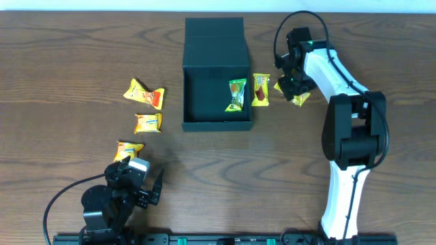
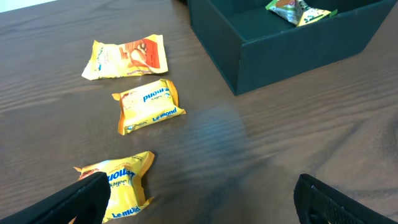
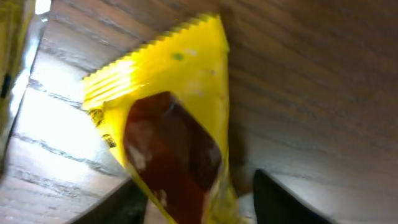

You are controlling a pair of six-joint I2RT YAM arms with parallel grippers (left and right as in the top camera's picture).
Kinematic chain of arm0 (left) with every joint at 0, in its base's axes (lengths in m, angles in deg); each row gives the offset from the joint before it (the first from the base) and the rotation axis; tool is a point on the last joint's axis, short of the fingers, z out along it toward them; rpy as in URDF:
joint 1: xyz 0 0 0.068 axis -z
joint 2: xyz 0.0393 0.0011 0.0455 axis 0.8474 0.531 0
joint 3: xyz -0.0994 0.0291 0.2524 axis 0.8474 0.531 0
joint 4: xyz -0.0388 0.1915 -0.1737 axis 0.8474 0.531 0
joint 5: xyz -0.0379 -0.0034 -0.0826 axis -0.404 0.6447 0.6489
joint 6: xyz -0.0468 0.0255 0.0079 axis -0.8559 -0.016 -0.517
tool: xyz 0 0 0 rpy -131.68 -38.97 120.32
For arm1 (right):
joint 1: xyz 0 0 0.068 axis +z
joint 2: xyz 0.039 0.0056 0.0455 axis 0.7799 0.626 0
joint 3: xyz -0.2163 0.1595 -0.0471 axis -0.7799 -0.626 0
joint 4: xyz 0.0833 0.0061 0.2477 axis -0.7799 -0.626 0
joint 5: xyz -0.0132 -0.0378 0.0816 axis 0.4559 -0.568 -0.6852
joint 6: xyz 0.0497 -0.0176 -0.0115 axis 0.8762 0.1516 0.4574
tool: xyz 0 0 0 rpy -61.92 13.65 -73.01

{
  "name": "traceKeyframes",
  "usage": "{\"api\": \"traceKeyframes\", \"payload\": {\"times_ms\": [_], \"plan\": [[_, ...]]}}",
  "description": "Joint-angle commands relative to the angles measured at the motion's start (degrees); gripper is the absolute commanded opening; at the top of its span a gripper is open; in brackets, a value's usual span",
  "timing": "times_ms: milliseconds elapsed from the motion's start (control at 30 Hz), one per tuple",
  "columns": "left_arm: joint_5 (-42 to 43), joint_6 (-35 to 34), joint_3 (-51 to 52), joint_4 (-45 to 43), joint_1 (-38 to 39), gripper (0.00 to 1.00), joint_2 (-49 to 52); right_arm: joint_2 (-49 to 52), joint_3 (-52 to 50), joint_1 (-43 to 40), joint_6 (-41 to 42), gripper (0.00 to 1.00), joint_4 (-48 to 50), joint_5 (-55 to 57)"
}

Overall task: Pack container
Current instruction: 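Grasp the yellow Apollo chocolate packet right of the box with right gripper, then place the yellow Apollo packet into the box with the right gripper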

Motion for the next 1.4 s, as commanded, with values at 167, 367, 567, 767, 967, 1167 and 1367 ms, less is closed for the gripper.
{"api": "traceKeyframes", "payload": {"times_ms": [167,367,567,767,967,1167,1367], "plan": [[-0.2,-0.2,0.6,-0.2,0.2,0.95,-0.3,0.2,-1.7,0.2,4.2,0.25,0.0,-0.3],[-0.2,-0.2,0.6,-0.2,0.2,0.95,-0.3,0.2,-1.7,0.3,6.1,0.12,0.0,-2.3],[-0.2,-0.2,0.6,-0.2,0.2,0.95,-0.3,0.1,2.3,0.8,9.0,0.08,-1.3,-2.6],[-0.2,-0.2,0.6,-0.2,0.2,0.95,-0.3,0.1,19.6,1.9,9.3,0.11,-10.5,-3.0],[-0.2,-0.2,0.6,-0.2,0.2,0.95,-0.3,0.1,37.7,7.0,13.2,0.12,-18.7,-10.7],[-0.2,-0.2,0.6,-0.2,0.2,0.95,-0.3,0.1,37.9,14.4,24.1,0.07,-16.5,-11.6],[-0.2,-0.2,0.6,-0.2,0.2,0.95,-0.3,0.2,35.5,21.1,36.2,0.1,-14.7,-11.2]]}}
